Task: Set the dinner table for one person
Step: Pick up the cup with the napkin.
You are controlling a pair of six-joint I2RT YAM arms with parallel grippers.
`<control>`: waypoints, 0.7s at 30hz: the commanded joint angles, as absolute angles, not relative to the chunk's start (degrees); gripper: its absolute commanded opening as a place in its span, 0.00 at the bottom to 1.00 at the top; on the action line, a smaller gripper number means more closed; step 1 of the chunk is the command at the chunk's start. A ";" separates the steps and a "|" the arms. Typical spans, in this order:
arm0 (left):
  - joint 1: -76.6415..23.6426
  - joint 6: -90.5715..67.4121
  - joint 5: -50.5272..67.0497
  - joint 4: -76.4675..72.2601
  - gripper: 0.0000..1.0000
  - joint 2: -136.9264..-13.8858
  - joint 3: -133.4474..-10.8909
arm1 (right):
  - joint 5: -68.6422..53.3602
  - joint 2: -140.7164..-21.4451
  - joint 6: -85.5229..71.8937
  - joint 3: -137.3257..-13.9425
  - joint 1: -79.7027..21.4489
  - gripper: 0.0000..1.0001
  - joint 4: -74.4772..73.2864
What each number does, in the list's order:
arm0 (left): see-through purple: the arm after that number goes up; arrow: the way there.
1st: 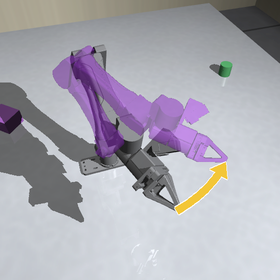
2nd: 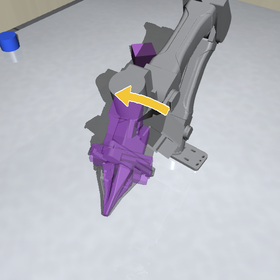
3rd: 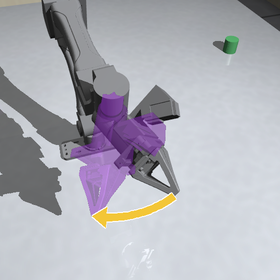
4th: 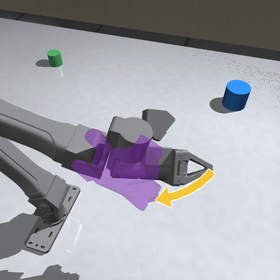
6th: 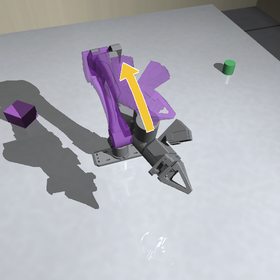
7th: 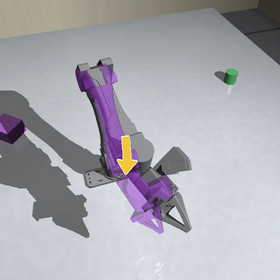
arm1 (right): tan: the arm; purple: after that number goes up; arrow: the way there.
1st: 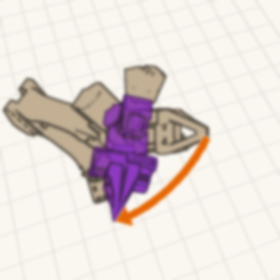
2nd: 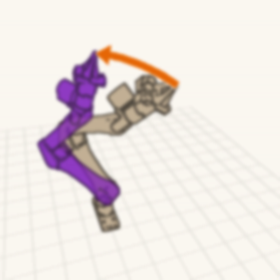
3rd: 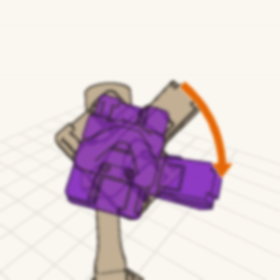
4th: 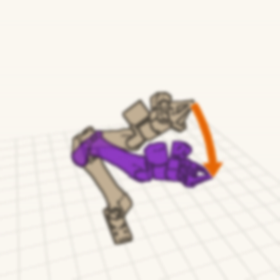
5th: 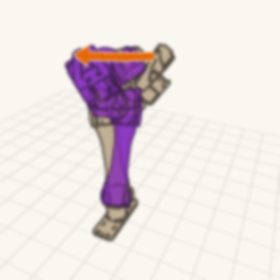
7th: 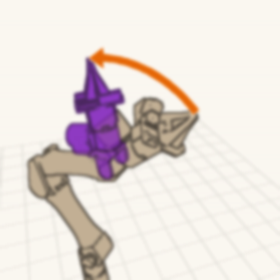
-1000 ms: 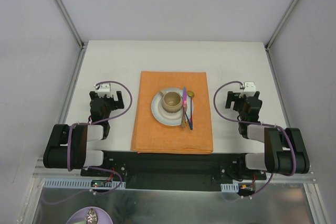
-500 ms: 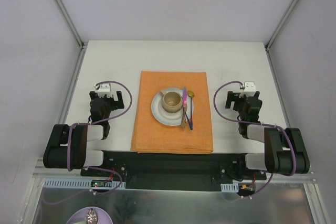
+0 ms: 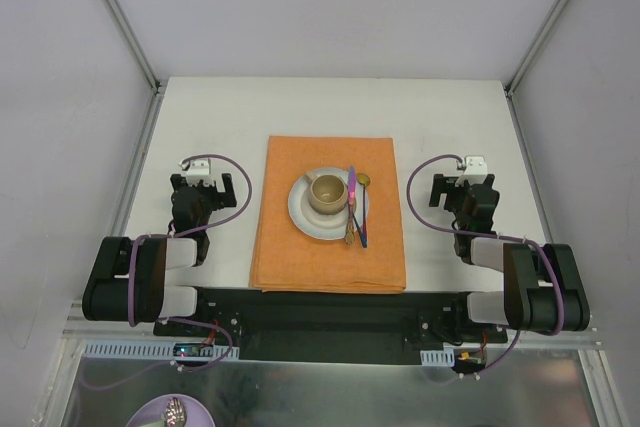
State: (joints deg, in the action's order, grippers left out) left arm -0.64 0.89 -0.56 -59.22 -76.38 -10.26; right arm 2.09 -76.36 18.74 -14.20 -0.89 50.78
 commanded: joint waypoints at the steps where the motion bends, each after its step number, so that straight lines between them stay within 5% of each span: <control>1: -0.35 0.97 -0.17 -60.64 0.99 -76.20 -11.60 | 1.32 -76.29 18.81 -14.85 -0.79 0.96 53.70; 21: -0.35 0.53 -0.78 -60.73 0.99 -76.20 -11.95 | 1.58 -76.20 18.90 -14.85 -0.88 0.96 53.70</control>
State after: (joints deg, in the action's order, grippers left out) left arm -0.64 0.89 -0.56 -59.22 -76.38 -10.26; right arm 2.09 -76.36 18.74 -14.20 -0.89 50.78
